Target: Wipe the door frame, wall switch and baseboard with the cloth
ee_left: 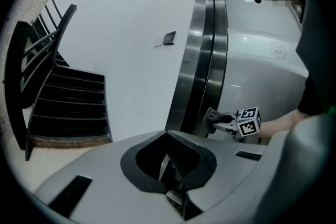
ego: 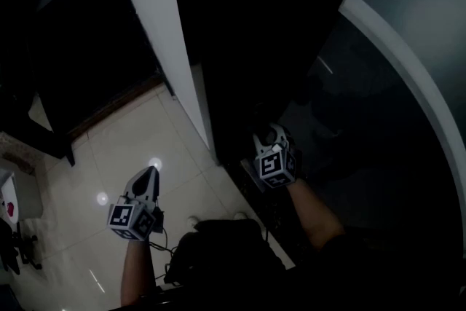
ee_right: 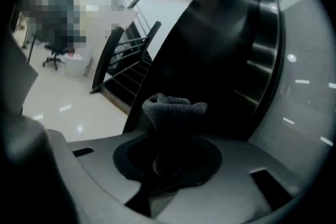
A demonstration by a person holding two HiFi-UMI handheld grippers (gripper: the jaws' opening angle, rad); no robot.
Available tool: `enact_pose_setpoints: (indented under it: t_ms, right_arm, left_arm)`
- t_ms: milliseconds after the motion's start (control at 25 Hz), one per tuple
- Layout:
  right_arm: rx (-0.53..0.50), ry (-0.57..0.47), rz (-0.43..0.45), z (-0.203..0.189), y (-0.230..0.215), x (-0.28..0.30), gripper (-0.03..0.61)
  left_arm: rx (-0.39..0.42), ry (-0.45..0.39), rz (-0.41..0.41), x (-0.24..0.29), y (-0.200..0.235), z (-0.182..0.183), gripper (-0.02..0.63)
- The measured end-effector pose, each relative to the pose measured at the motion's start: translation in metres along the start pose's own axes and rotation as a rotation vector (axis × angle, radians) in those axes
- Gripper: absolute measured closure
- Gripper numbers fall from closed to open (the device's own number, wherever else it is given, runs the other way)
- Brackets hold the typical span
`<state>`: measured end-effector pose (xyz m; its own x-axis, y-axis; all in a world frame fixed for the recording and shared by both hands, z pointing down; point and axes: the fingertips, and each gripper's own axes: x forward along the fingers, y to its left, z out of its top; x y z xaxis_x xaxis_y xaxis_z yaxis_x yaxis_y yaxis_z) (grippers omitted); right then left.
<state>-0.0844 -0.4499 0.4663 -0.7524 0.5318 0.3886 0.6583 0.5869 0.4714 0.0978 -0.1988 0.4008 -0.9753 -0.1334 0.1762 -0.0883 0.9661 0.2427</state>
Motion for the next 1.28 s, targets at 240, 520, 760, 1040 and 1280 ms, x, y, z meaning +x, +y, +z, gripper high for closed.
enact_pose_setpoints:
  t_ms: [240,520,760,1040,1280]
  right_arm:
    - [0.419,-0.232,0.080,0.058,-0.009,-0.102,0.483]
    - [0.543,-0.313,0.126,0.060,-0.002,-0.131,0.483]
    - [0.479,-0.361,0.189,0.091,0.011,-0.127,0.483]
    - [0.421,-0.433,0.288,0.131,0.040,-0.115,0.483]
    - [0.487,-0.485,0.345,0.157,0.056,-0.101,0.483]
  left_arm:
    - [-0.001,-0.153,-0.018,-0.026,0.007,0.038,0.611]
    - [-0.022,-0.240,-0.018,-0.041,0.024,0.054,0.611]
    - [-0.013,-0.289,0.040,-0.064,0.028,0.062,0.611]
    - [-0.011,-0.328,0.122,-0.101,0.043,0.062,0.611]
    - [0.011,-0.341,0.172,-0.120,0.054,0.060,0.611]
